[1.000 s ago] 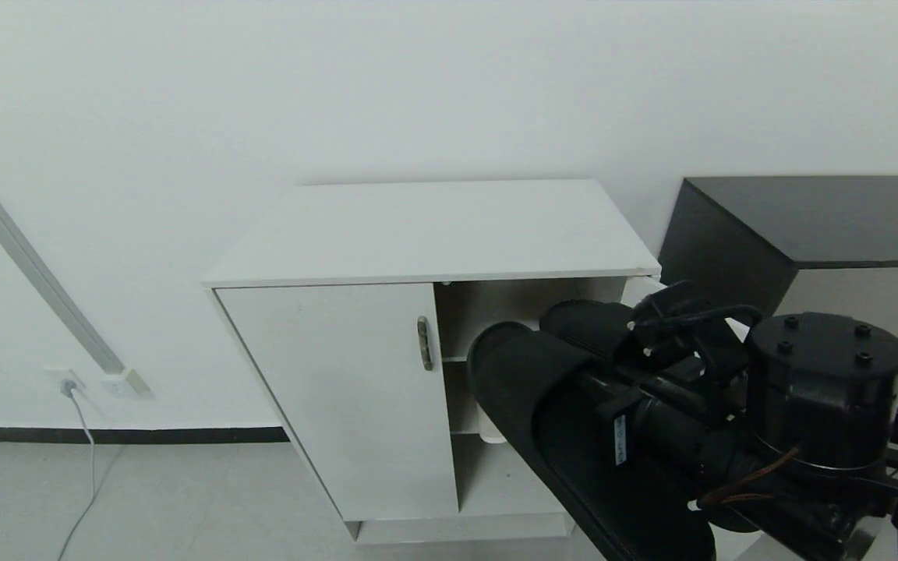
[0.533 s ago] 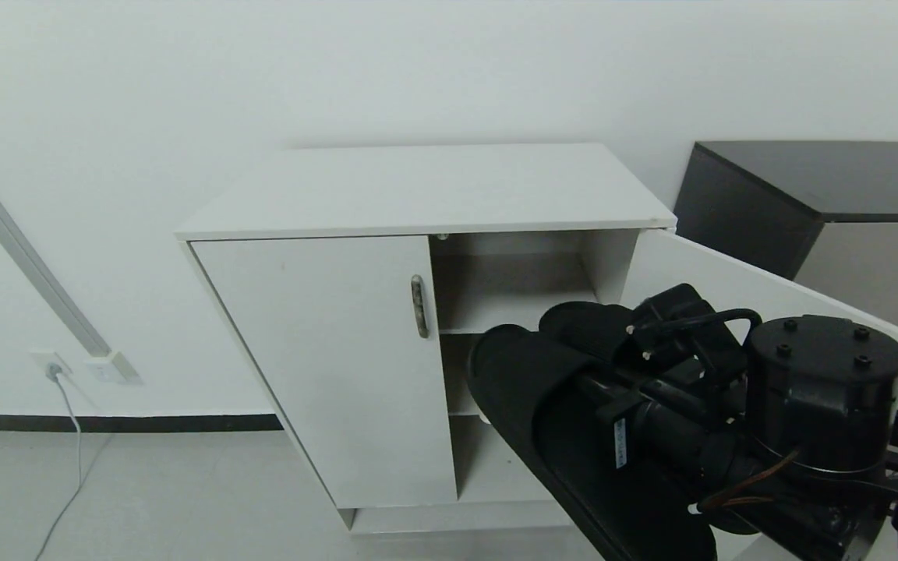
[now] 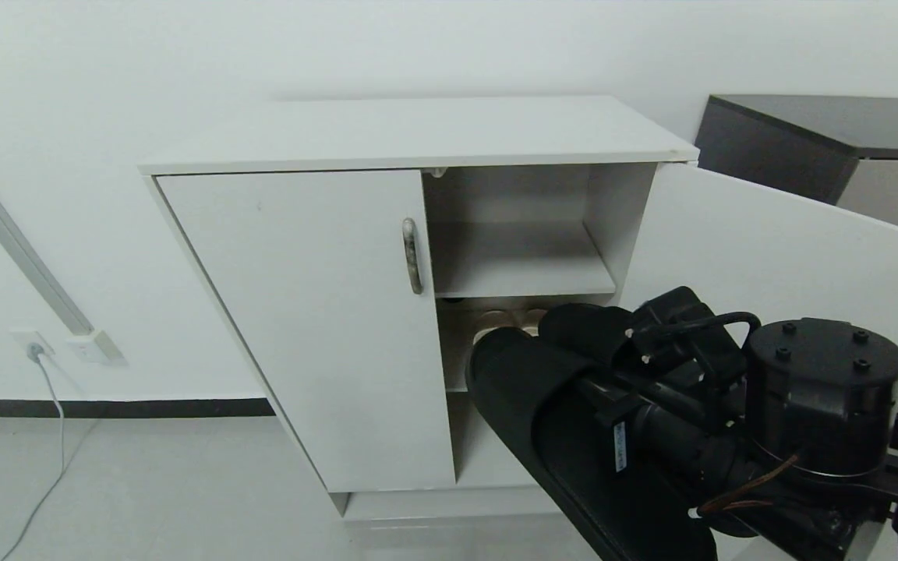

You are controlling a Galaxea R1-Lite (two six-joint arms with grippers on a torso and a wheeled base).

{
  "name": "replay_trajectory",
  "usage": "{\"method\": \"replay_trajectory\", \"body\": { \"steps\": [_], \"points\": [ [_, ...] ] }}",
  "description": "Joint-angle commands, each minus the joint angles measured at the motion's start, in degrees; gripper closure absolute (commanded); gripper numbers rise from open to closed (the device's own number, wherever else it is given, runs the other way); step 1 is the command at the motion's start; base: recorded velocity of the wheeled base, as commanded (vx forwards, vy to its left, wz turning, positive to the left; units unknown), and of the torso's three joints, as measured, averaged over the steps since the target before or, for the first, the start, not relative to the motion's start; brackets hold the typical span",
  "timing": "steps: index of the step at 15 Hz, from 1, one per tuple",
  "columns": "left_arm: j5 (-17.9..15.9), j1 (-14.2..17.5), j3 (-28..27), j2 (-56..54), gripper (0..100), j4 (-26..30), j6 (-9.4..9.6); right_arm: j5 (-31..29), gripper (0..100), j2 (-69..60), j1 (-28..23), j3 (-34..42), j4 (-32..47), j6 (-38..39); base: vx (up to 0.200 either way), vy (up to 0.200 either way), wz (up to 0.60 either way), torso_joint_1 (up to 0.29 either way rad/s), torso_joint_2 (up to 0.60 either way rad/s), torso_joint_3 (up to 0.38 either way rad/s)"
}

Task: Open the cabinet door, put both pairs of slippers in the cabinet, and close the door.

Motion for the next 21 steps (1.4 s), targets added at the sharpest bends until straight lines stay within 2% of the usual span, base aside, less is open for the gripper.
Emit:
{"method": "replay_trajectory", "body": {
  "steps": [1, 8, 15, 17, 18, 21],
  "points": [
    [0.0, 0.0, 0.0, 0.1, 100, 0.0, -0.01, -0.1, 100, 0.1, 0.0, 0.0, -0.1, 0.0, 0.0, 0.0, 0.0, -0.1, 0.47, 0.359],
    [0.1, 0.0, 0.0, 0.1, 100, 0.0, -0.01, -0.1, 100, 0.2, 0.5, 0.6, 0.0, 0.0, 0.0, 0.0, 0.0, -0.046, 0.41, 0.369],
    [0.1, -0.1, 0.0, 0.1, 100, 0.0, -0.01, -0.9, 100, 0.9, 1.5, 0.1, 0.0, -2.6, 0.0, 0.0, 0.0, 0.0, 0.03, 0.029],
    [0.0, 0.0, 0.0, 0.1, 100, 0.0, 0.08, -8.9, 100, 6.0, 3.7, -7.2, 1.3, -1.0, 0.0, 0.0, 0.0, 0.0, 0.0, 0.0],
    [0.0, 0.0, 0.0, 0.1, 100, 0.0, 0.08, -13.2, 100, 9.3, 4.3, -13.2, 4.0, 1.3, 0.0, 0.0, 0.0, 0.0, 0.0, 0.0],
    [0.0, 0.0, 0.0, 0.1, 100, 0.0, -0.01, -25.5, 100, 16.4, 4.4, -30.8, 17.2, 6.8, 0.0, 0.0, 0.0, 0.0, 0.0, 0.0]
  ]
}}
